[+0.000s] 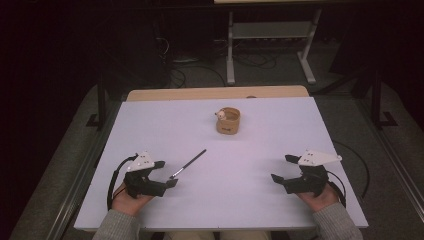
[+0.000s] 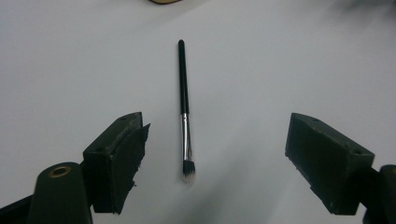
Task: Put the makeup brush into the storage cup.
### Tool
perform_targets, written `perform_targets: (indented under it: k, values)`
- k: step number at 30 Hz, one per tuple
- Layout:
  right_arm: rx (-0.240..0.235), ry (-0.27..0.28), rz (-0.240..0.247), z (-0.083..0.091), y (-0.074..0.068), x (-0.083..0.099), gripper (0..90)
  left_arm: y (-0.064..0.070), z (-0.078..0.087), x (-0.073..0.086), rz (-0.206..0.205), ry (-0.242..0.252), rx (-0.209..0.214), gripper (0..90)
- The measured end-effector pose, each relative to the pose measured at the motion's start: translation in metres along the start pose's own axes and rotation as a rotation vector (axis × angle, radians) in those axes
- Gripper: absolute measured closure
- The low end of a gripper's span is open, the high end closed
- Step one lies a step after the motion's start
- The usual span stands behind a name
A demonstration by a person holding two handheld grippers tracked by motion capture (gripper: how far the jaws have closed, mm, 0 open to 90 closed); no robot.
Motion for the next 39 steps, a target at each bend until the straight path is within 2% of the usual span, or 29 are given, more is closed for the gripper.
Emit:
perform_targets:
  k: [18, 20, 21, 24, 26, 31, 36, 38, 39]
  values:
    - [0.008, 0.008, -0.002, 0.002, 0.002, 0.001, 14.4, 0.001, 0.001, -0.004, -0.01, 0.006, 0.015, 24.9]
    - [0.009, 0.006, 0.003, 0.002, 0.003, 0.001, 14.4, 0.002, 0.002, -0.006, -0.004, 0.013, 0.012, 25.3]
    - [0.007, 0.001, 0.002, 0.002, 0.003, 0.001, 14.4, 0.001, 0.003, -0.007, -0.015, 0.012, 0.006, 25.6]
    - [0.003, 0.0, 0.004, 0.001, 0.003, 0.001, 14.4, 0.002, 0.002, -0.008, -0.011, 0.025, 0.016, 26.6]
    - [0.0, 0.0, -0.002, 0.002, 0.002, 0.001, 14.4, 0.002, 0.002, -0.009, -0.013, 0.024, 0.018, 26.8]
    - [0.007, 0.008, 0.026, 0.004, 0.0, -0.001, 14.4, 0.003, 0.002, -0.013, -0.04, -0.002, 0.006, 28.9]
    - [0.016, 0.007, 0.01, 0.007, 0.0, 0.0, 14.3, 0.001, 0.003, -0.016, -0.027, -0.009, 0.007, 29.8]
    - [0.011, 0.011, 0.007, 0.008, 0.0, 0.0, 14.3, -0.001, 0.004, -0.019, -0.03, -0.013, 0.009, 31.0]
    - [0.013, 0.008, 0.01, 0.008, 0.0, -0.001, 14.4, -0.003, 0.004, -0.025, -0.017, -0.005, 0.012, 31.7]
Point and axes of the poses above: each handheld gripper's, and its own axes: z roughly backward along the jaws, x roughly out of its underside, y roughly to its right, the point moved 3 cm from there along -z, roughly forward along the jaws, and after that the axes turned 11 degrees about -z, right-handed, at the moved point
